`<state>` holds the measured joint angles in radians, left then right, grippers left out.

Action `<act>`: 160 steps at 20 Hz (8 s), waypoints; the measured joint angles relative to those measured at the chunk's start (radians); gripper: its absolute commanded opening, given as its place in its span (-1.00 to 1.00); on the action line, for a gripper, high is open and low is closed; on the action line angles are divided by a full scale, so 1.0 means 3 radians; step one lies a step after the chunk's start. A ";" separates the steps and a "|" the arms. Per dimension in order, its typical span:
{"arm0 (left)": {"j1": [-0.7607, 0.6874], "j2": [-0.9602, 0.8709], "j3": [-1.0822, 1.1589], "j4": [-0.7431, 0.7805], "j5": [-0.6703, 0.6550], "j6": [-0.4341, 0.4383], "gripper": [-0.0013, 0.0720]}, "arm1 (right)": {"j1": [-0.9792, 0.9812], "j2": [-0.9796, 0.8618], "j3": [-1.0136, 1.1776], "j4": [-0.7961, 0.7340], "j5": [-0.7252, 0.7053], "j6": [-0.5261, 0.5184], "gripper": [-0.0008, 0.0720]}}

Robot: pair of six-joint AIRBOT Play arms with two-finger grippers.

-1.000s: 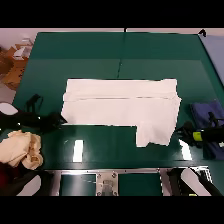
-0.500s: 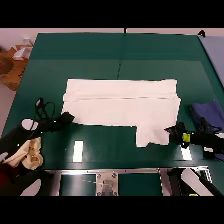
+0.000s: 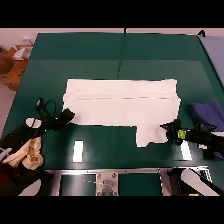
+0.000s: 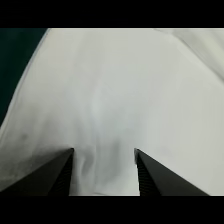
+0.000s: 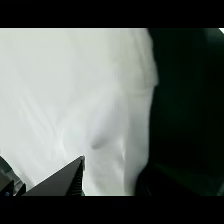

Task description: Fold the shirts.

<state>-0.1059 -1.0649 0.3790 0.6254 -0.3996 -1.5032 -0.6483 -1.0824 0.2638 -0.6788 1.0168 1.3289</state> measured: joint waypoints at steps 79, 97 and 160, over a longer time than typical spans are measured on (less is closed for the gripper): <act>0.0443 -0.2342 0.4050 0.1317 -0.1960 0.0060 0.79 | 0.0662 -0.2108 0.3798 -0.0621 0.0317 0.0327 0.50; 0.0170 -0.2370 0.4685 0.1033 -0.2808 0.0070 -0.91 | 0.0444 -0.3281 0.4575 -0.0310 0.1455 -0.0623 -0.93; -0.0079 -0.2490 0.5586 0.3151 -0.4314 0.0191 -0.91 | 0.2485 -0.2509 0.4565 -0.0946 0.0694 0.0904 0.48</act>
<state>-0.1295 -1.8118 2.0548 1.5707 -1.6939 -1.4460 0.0971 -1.8351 1.6333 -0.9627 1.2251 1.6001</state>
